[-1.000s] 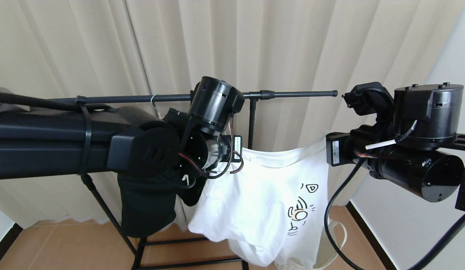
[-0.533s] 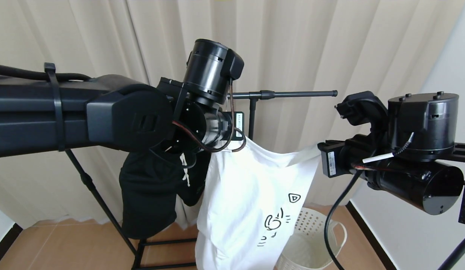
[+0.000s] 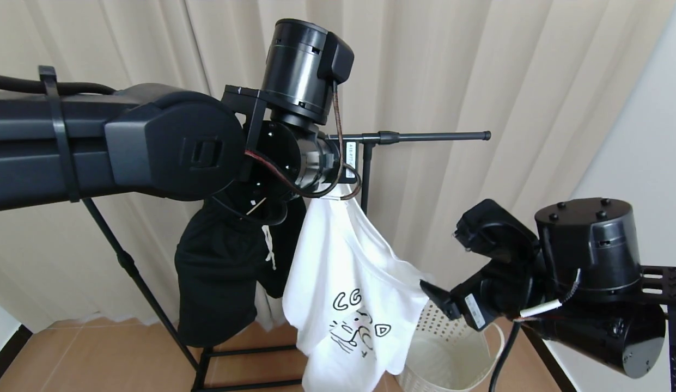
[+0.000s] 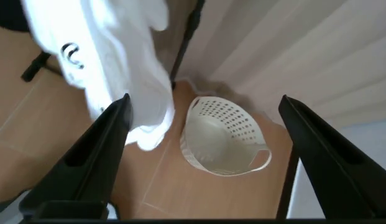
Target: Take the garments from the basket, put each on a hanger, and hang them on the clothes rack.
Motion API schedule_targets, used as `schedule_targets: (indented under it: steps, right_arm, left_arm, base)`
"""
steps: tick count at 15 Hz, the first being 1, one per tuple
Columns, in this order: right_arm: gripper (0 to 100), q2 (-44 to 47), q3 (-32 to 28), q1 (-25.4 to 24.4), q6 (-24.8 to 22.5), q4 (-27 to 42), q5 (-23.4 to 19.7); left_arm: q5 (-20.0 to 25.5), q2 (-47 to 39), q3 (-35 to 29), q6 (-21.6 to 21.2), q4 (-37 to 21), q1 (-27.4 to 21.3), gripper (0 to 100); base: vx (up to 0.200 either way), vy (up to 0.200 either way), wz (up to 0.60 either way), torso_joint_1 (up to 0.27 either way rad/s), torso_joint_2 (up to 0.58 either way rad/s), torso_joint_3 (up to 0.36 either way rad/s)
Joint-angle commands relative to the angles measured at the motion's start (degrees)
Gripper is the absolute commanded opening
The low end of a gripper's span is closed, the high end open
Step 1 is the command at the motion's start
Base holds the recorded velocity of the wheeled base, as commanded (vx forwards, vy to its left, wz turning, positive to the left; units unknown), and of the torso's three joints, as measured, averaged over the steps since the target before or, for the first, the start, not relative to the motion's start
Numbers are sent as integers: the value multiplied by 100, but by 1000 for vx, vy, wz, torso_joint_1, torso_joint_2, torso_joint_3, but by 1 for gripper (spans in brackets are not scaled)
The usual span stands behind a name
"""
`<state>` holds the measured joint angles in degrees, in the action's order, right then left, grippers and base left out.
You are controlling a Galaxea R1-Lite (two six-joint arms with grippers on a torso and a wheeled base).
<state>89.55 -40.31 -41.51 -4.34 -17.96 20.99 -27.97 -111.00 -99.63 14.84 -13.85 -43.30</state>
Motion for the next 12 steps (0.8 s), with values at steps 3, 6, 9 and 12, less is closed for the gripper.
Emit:
schedule_targets:
  steps: [3, 6, 9, 12]
  right_arm:
    - [100, 10, 226, -613, 38, -24, -508]
    - [100, 159, 85, -762, 539, -692, -737]
    - [100, 449, -196, -762, 1023, -1034, -737]
    - [100, 599, -662, -762, 1664, -1096, -693]
  left_arm:
    - [2, -10, -91, -77, 14, -3, 0]
    - [2, -10, -56, -77, 5, -3, 0]
    - [2, -27, -47, -77, 14, -20, 0]
    - [2, -27, -39, -77, 5, -73, 0]
  base:
    - [0, 0, 0, 0, 0, 0]
    - [0, 0, 0, 0, 0, 0]
    - [0, 0, 0, 0, 0, 0]
    - [0, 0, 0, 0, 0, 0]
